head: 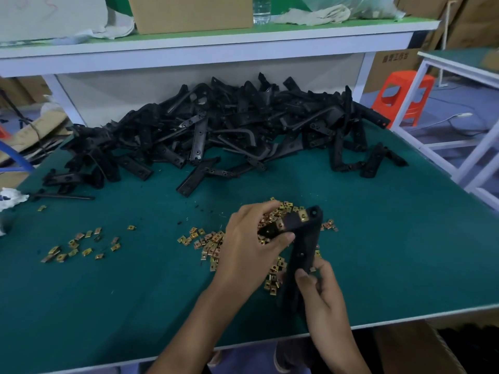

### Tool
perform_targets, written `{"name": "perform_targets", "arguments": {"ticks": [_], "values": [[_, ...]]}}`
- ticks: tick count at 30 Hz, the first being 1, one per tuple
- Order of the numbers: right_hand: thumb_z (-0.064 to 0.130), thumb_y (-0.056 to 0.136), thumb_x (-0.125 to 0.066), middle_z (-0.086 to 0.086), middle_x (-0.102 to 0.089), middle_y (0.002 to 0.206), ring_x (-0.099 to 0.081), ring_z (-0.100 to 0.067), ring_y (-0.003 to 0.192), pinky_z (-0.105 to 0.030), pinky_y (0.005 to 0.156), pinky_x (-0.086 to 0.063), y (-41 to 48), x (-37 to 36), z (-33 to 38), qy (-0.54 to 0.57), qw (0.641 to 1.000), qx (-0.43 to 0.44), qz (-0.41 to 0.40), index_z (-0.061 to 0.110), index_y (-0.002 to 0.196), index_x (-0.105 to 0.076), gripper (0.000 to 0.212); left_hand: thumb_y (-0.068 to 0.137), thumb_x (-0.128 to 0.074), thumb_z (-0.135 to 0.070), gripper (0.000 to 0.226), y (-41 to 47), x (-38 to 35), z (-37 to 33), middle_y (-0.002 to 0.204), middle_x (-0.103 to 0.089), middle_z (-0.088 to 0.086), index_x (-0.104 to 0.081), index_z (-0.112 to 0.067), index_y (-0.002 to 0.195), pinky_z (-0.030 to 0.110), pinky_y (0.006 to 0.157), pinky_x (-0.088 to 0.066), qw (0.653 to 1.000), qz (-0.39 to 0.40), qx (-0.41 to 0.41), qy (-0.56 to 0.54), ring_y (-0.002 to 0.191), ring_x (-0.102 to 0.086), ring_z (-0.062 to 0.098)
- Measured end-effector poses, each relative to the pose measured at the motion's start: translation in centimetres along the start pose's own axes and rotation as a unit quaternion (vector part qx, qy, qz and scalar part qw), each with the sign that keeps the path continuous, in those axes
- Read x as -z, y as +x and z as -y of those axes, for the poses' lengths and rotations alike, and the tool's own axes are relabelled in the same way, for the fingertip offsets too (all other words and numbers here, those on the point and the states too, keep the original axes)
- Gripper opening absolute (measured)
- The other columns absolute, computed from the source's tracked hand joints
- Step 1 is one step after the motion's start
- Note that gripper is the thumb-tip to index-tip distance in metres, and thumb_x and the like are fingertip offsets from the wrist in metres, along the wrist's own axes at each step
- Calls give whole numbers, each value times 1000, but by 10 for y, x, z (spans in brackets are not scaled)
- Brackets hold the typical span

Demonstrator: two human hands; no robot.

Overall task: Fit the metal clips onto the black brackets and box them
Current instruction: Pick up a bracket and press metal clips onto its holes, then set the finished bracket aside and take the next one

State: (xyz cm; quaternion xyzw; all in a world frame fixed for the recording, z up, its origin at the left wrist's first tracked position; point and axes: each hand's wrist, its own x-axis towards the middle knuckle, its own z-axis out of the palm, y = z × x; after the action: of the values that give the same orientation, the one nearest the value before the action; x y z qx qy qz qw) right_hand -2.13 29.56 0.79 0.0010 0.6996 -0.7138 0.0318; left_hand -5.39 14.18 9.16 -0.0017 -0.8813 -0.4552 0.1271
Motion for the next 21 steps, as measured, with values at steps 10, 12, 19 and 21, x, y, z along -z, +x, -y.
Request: {"name": "perform_targets", "arguments": {"ticks": [10, 12, 19, 21], "values": [[16, 105, -51, -5, -76, 88, -70, -16, 74, -29, 60, -53, 1, 3, 8, 44, 999, -11, 15, 31, 117, -56, 20, 92, -73, -31, 23, -4, -1, -13, 108, -59, -28, -65, -34, 114, 1, 90, -31, 997, 4, -73, 37, 109, -48, -6], [11, 104, -53, -5, -74, 79, -68, -13, 66, -24, 57, -51, -7, 5, 13, 67, 997, -26, 19, 23, 120, -54, 21, 93, -71, -30, 22, -5, -3, -16, 110, -60, -26, -64, -32, 114, 3, 89, -32, 995, 7, -90, 47, 107, -50, -3], [13, 92, -71, -23, -76, 97, -76, -27, 82, -31, 68, -58, -77, 41, -7, 179, 973, -99, -106, 8, 120, -47, 37, 87, -56, -56, 39, -27, -46, -22, 114, -61, -31, -58, -49, 125, 11, 90, -42, 979, 154, -134, 20, 110, -54, -9], [12, 86, -75, -23, -76, 97, -75, -29, 87, -30, 73, -58, -104, 60, -17, 182, 959, -100, -192, 5, 120, -50, 43, 84, -53, -59, 37, -37, -63, -29, 114, -57, -34, -51, -63, 120, 18, 88, -43, 970, 205, -132, 10, 108, -54, -7]]}}
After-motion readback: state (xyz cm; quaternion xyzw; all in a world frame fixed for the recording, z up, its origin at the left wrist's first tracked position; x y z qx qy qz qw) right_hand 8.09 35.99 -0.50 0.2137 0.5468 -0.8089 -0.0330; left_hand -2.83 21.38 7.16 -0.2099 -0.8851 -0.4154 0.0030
